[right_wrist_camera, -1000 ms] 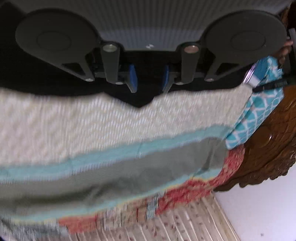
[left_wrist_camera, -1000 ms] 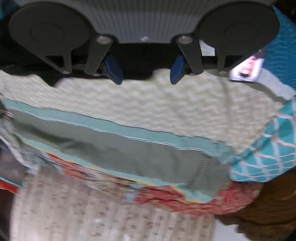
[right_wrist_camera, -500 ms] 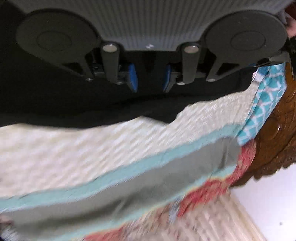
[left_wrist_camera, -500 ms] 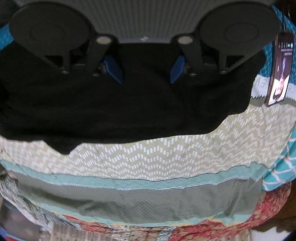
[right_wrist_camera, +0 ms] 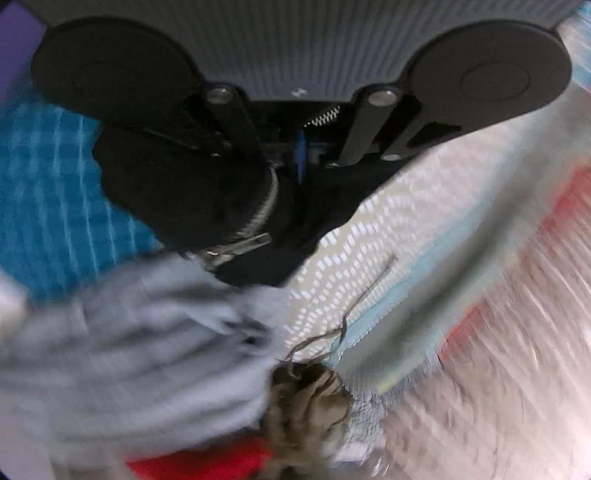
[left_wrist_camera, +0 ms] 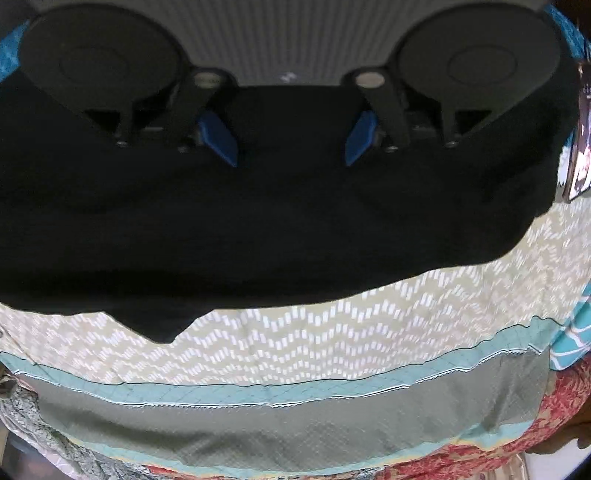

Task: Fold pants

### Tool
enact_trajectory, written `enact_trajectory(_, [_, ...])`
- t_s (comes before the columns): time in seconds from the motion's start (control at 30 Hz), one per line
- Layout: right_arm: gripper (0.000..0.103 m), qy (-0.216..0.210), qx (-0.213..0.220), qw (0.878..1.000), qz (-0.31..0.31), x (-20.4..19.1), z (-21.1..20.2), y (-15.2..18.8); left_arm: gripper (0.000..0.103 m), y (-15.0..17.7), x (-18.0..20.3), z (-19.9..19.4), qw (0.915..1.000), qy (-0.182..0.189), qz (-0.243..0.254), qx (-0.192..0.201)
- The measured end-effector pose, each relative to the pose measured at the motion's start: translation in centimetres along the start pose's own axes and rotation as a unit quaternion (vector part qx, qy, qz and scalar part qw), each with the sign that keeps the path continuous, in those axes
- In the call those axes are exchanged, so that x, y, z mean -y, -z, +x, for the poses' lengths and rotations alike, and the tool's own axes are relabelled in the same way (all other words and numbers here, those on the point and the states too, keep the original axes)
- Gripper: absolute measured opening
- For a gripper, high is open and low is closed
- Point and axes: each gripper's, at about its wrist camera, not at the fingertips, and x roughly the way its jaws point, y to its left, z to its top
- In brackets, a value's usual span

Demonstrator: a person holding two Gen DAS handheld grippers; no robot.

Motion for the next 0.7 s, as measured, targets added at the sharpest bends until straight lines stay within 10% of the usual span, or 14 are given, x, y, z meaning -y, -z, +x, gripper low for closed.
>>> enact_trajectory(0.27, [0.015,0.002,0.017,0.997,-0.075,-2.8,-2.1,-0.3,0.074,-0.5,0.2,-1.5,0.9997,-0.013,-0.016,-0.015])
enact_trajectory(0.4, [0.045,-0.014,0.104,0.993,-0.050,-0.7,-6.4,-0.7,0.074,-0.6,0.7,-3.5,0.9999,0.005,-0.016,0.002])
enact_trajectory(0.53, [0.072,-0.004,0.154,0.988,0.005,3.1,-8.9,-0.6,0.080,-1.0,2.1,-5.9,0.9979,0.055,-0.003,0.033])
enact_trajectory(0.7, [0.073,-0.037,0.115,0.989,0.084,6.2,-6.5,0.3,0.080,-1.7,5.3,-6.9,0.9898,0.136,0.016,0.040])
